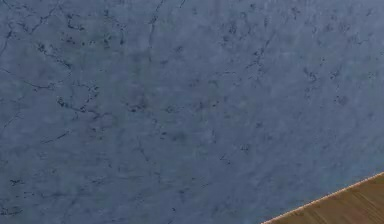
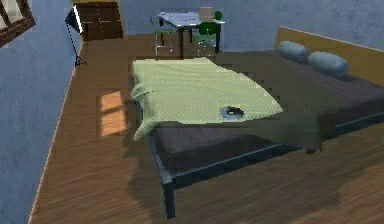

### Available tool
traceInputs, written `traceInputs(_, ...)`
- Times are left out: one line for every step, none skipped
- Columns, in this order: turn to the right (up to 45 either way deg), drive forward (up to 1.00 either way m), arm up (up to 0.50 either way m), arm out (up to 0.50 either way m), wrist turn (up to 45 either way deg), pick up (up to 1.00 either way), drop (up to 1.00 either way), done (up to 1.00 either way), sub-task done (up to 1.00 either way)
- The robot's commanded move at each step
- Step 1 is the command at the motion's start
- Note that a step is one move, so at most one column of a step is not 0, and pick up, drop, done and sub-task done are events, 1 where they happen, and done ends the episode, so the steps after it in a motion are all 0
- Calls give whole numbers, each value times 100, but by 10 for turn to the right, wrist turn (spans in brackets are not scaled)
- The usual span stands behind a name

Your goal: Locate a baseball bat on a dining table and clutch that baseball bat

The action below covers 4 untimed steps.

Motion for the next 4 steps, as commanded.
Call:
traceInputs(450, 0, 0, 0, 0, 0, 0, 0, 0)
traceInputs(120, 0, 0, 0, 0, 0, 0, 0, 0)
traceInputs(0, 65, 0, 0, 0, 0, 0, 0, 0)
traceInputs(120, 0, 0, 0, 0, 0, 0, 0, 0)
